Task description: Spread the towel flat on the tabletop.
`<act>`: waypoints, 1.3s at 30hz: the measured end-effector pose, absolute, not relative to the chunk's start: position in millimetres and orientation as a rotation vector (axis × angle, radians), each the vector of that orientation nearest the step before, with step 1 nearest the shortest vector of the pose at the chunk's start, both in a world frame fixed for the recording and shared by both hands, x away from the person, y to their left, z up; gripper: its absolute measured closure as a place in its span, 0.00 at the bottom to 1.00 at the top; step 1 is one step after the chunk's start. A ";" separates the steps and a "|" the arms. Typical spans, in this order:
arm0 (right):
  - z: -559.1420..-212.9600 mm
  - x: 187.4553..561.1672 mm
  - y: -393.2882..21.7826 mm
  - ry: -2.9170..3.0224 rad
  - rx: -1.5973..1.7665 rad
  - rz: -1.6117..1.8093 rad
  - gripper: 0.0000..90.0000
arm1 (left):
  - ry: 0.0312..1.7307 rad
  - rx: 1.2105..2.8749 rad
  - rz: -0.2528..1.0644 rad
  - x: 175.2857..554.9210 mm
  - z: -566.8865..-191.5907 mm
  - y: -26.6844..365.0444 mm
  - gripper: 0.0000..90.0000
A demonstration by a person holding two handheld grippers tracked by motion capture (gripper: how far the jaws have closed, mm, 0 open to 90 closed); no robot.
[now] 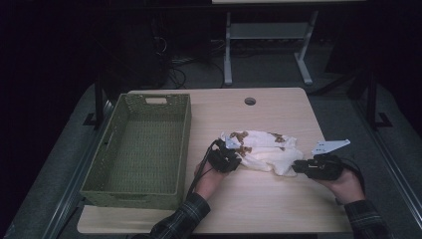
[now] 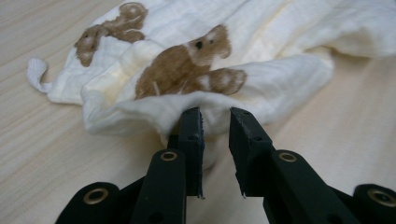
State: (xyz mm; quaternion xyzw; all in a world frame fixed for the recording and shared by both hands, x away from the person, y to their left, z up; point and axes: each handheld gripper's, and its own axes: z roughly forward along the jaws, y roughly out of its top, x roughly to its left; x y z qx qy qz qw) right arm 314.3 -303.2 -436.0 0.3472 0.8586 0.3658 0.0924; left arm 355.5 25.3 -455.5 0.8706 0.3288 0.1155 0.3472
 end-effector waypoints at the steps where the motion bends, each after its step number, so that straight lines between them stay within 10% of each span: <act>1: -437.6 315.0 -302.4 2.560 1.023 1.084 0.80 | 0.857 2.265 0.298 360.1 -460.1 25.7 0.81; 12: -447.8 317.5 -301.7 2.638 0.994 1.055 0.73 | 0.833 2.276 0.289 359.9 -465.0 27.1 0.76; 18: -456.2 320.8 -296.5 2.664 0.980 0.986 0.73 | 0.826 2.296 0.364 359.1 -465.1 25.0 0.90; 26: -458.6 322.0 -295.4 2.655 0.964 0.892 0.96 | 0.887 2.251 0.287 360.3 -460.5 29.1 0.96; 39: -441.1 305.2 -314.2 2.593 0.979 0.998 0.97 | 0.910 2.108 0.189 324.9 -425.1 55.5 0.96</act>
